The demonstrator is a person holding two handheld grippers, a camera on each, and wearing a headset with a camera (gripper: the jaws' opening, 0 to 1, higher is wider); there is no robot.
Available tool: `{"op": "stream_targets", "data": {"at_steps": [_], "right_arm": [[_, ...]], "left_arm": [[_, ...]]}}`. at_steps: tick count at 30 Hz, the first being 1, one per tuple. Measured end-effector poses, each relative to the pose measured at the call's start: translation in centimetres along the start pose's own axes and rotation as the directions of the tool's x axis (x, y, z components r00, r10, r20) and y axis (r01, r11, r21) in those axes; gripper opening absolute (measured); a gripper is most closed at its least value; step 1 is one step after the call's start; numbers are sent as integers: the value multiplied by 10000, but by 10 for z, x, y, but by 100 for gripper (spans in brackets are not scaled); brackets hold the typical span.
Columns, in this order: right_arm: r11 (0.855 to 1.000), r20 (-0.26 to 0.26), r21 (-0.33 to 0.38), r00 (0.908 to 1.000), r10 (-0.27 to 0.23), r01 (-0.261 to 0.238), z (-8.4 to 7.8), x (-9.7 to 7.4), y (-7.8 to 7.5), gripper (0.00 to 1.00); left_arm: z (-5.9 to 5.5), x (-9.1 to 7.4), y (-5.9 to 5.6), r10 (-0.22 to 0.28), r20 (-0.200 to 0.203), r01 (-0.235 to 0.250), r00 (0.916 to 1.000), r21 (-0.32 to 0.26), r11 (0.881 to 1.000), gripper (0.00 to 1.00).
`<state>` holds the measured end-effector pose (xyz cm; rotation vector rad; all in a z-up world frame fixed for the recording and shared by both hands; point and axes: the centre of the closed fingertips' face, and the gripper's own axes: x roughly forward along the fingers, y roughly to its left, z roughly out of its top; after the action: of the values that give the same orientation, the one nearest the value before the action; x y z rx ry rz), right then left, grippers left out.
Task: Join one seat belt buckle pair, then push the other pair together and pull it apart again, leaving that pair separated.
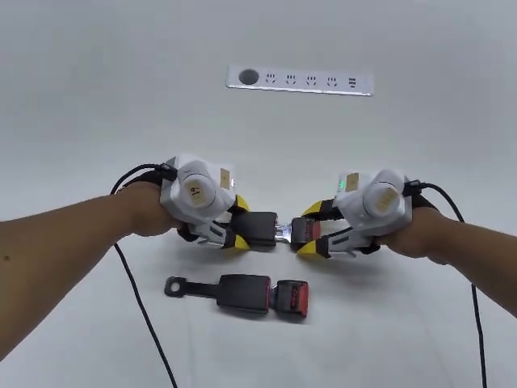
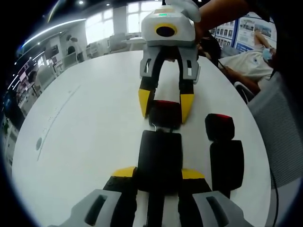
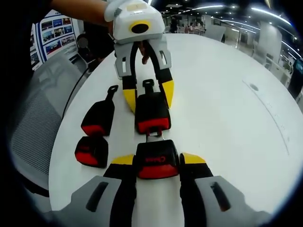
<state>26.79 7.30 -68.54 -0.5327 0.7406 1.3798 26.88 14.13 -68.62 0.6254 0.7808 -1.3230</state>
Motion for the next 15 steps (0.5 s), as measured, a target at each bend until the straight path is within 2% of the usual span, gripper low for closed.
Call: {"op": "stream_targets", "data": {"at_steps": [5, 8, 10, 15], "right_arm": [[9999, -29, 139, 10000, -66, 67, 2, 3, 1, 34], [9994, 124, 340, 9999, 21, -25, 7, 8, 4, 34], [9999, 55, 164, 10000, 5, -6, 10, 11, 5, 34], [9999, 86, 113, 10000, 37, -38, 11, 14, 4, 34]], "left_arm": [[0, 0, -1, -58, -114, 59, 9999, 107, 9999, 33], [2, 1, -2, -175, -92, 177, 9998, 169, 9997, 33], [1, 1, -1, -276, -245, 284, 9993, 357, 9990, 33], [-2, 0, 1, -389, -256, 401, 9989, 483, 9980, 32]]}}
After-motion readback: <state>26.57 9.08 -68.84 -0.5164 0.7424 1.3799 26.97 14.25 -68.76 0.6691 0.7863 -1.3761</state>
